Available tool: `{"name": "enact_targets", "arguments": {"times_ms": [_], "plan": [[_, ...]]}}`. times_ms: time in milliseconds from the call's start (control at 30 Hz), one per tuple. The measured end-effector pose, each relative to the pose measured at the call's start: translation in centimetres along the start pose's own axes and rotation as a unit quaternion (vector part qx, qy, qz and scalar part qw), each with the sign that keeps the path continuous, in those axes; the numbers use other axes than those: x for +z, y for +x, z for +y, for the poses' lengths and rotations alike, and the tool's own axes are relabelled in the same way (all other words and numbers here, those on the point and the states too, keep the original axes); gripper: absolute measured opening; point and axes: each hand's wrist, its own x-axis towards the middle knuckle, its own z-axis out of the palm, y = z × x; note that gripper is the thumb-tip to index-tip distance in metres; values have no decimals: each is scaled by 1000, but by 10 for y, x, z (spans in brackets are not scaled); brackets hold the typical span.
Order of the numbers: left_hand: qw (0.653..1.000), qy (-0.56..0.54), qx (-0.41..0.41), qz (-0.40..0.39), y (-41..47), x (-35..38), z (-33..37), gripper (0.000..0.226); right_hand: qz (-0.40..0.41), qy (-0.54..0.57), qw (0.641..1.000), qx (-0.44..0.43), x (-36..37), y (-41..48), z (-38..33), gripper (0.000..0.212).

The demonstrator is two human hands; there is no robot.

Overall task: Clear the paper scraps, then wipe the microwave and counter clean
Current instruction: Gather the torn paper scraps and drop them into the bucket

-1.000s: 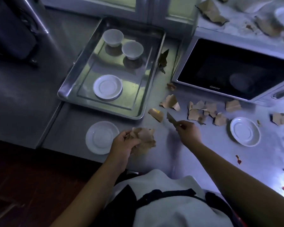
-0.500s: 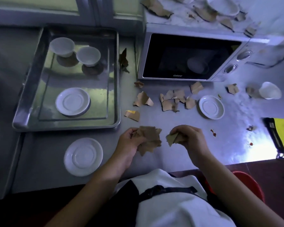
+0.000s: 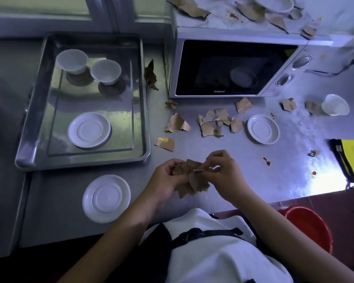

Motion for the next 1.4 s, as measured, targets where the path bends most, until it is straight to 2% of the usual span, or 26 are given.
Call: {"name": "enact_targets", "arguments": {"times_ms": [167, 300, 400, 533, 667, 767, 833, 933, 1000, 1067, 1133, 1200, 1267, 1400], "plan": [[998, -31, -2, -53, 1, -15, -4, 42, -101, 99, 990, 23, 2, 6, -5, 14], [998, -34, -8, -47, 1, -22, -6, 44, -131, 169, 974, 68, 6, 10, -10, 40], [998, -28, -3, -57, 1, -21, -2, 38, -141, 156, 974, 89, 4, 17, -10, 37], [997, 55, 37, -46, 3, -10, 2, 28, -140, 103, 980, 92, 0, 21, -6, 19], [988, 129, 44, -69, 10, 1, 6, 31, -184, 45, 975, 116, -10, 21, 2, 4], [980, 173, 28, -95, 19, 8, 6, 44, -209, 16, 968, 137, -22, 24, 8, 8], [982, 168, 5, -89, 27, 10, 8, 46, -204, 34, 968, 142, -31, 27, 13, 15], [985, 172, 2, -8, 48, 4, 18, 36, -164, 123, 968, 144, -50, 28, 26, 27], [953, 290, 19, 88, 68, -4, 26, 28, -130, 196, 961, 145, -64, 25, 35, 31], [876, 458, 31, 150, 93, -14, 31, 21, -91, 246, 953, 148, -76, 23, 45, 27], [797, 586, 15, 148, 117, -18, 32, 34, -55, 276, 948, 151, -87, 20, 53, 22], [743, 653, -18, 144, 138, -18, 30, 44, -30, 295, 942, 156, -97, 16, 62, 18], [718, 678, -46, 150, 152, -16, 25, 45, -20, 319, 933, 163, -107, 11, 68, 13], [702, 690, -69, 161, 160, -14, 11, 37, -31, 359, 917, 171, -123, 1, 82, 7]]}}
